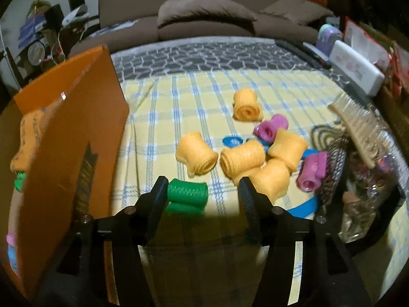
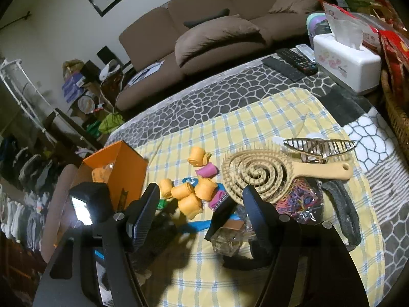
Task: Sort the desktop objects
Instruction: 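Grasp the green mesh roller with the left gripper while the right grasps a yellow roller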
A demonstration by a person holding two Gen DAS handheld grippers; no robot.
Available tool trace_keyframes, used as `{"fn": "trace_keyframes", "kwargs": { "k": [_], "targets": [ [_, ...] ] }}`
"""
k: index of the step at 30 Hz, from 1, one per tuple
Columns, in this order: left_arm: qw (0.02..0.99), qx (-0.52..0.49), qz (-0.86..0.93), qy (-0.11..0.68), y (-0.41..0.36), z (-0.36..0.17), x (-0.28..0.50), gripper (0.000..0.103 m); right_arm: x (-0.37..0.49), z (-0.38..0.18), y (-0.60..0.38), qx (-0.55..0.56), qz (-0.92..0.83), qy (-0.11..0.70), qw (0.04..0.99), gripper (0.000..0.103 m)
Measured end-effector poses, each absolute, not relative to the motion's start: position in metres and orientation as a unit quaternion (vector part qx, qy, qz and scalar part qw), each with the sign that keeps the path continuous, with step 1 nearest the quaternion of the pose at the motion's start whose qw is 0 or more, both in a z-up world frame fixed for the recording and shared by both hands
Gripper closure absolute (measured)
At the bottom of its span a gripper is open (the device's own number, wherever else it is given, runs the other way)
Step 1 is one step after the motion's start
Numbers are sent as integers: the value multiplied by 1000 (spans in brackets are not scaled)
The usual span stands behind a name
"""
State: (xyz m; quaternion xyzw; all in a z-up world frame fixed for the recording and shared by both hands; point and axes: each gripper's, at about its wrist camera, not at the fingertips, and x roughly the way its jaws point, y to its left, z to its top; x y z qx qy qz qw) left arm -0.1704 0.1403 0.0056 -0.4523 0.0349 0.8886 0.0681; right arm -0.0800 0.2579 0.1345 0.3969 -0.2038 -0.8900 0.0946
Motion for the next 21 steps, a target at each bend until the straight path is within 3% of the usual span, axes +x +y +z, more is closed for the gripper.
{"fn": "trace_keyframes", "kwargs": {
  "k": [1, 4, 10, 21],
  "targets": [
    [70, -453, 889, 30, 139, 4, -170, 53, -80, 134, 257, 398, -890, -202, 95, 33],
    [76, -446, 892, 27, 138, 6, -170, 74, -81, 133, 255, 399, -890, -200, 97, 33],
    [101, -434, 895, 13, 139, 20, -163, 74, -85, 129, 249, 407, -886, -194, 107, 43],
    [159, -383, 910, -18, 120, 95, -123, 74, -91, 125, 238, 409, -885, -193, 111, 44]
  ]
}}
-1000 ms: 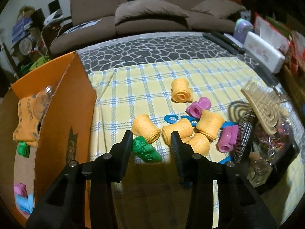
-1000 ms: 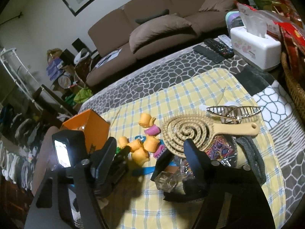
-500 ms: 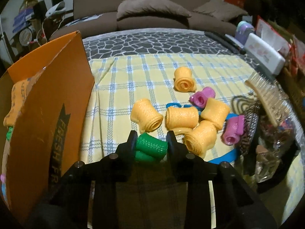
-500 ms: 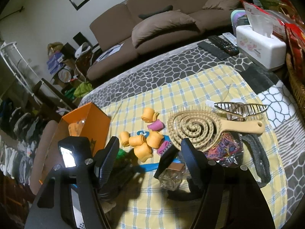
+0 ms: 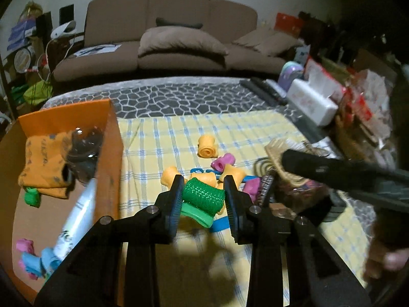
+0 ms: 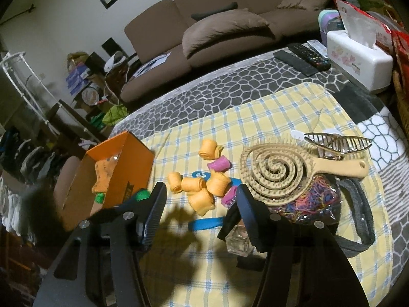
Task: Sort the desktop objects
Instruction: 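Grasp the green mesh roller with the left gripper while the right grasps a yellow roller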
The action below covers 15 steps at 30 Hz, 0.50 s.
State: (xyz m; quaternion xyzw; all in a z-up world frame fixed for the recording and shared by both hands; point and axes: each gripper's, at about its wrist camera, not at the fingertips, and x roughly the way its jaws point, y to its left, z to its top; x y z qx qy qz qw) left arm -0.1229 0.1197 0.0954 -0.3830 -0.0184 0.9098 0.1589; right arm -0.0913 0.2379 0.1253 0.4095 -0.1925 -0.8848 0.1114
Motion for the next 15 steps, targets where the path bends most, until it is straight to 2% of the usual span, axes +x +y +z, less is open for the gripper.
{"fn": "trace_keyframes", "kwargs": {
  "k": [7, 15],
  "targets": [
    [148, -368, 918, -24, 80, 121, -107, 74, -100, 117, 213, 416, -891, -140, 115, 46],
    [135, -359, 922, -47, 38, 130, -98, 74, -114, 86, 175, 453, -879, -89, 121, 55]
  ]
}}
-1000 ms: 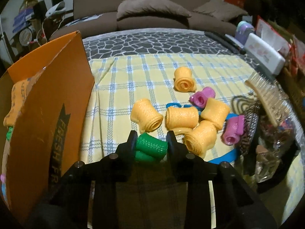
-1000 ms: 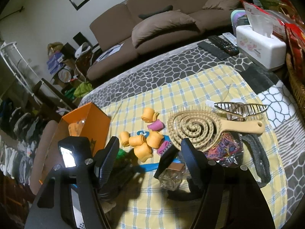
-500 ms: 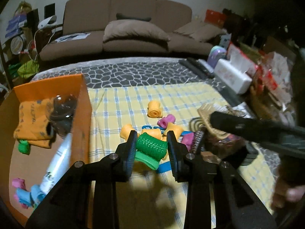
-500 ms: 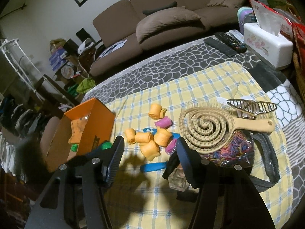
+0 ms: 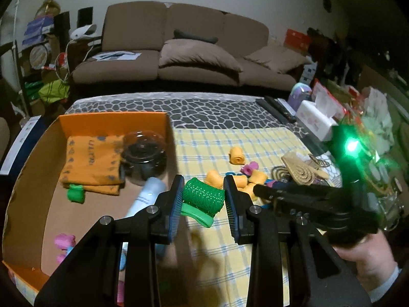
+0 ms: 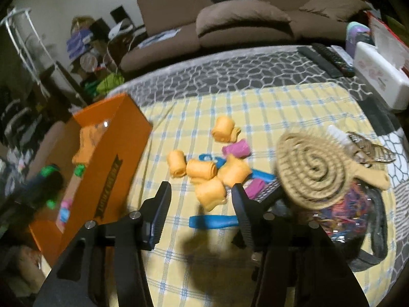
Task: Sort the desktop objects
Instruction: 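Grasp the green mesh roller with the left gripper while the right grasps a yellow roller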
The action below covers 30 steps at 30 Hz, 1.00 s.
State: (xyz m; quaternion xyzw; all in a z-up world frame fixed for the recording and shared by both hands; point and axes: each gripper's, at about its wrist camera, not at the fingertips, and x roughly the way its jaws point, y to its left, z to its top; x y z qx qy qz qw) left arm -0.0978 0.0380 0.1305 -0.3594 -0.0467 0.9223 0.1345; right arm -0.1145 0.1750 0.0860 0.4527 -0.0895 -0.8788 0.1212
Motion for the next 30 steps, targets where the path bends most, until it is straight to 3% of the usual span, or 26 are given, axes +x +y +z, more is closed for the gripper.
{"fn": "trace_keyframes", "kwargs": {
  "k": [6, 21, 30],
  "targets": [
    [136, -363, 920, -67, 15, 128, -98, 74, -130, 61, 162, 474, -872, -56, 113, 66],
    [133, -365, 917, -88, -10, 129, -99, 74, -141, 33, 151, 489, -869, -10, 81, 64],
    [134, -369, 915, -90, -14, 127, -101, 74, -138, 46, 153, 482, -868, -57, 106, 67]
  ]
}}
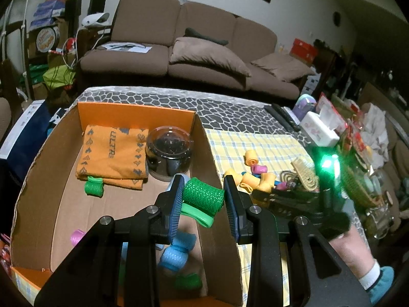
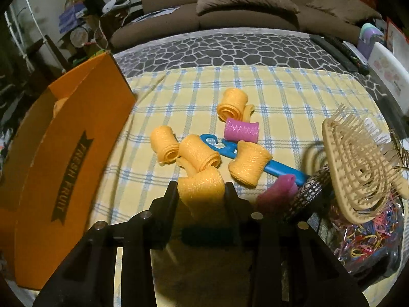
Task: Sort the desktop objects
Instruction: 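Carry both rollers into the orange box and lower them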
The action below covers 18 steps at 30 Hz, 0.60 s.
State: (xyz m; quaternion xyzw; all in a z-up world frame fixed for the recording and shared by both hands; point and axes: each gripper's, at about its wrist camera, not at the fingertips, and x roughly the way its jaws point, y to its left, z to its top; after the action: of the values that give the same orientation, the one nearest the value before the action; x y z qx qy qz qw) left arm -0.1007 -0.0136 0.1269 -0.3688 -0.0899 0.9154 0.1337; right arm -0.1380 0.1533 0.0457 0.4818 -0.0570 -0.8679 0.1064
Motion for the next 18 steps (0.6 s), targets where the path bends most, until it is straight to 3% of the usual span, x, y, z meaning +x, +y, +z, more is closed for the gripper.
{"fn": "trace_keyframes", "kwargs": {
  "k": [18],
  "targets": [
    [106, -377, 916, -93, -46, 120, -99, 74, -102, 127, 86, 420, -890, -29, 178, 67]
  ]
}}
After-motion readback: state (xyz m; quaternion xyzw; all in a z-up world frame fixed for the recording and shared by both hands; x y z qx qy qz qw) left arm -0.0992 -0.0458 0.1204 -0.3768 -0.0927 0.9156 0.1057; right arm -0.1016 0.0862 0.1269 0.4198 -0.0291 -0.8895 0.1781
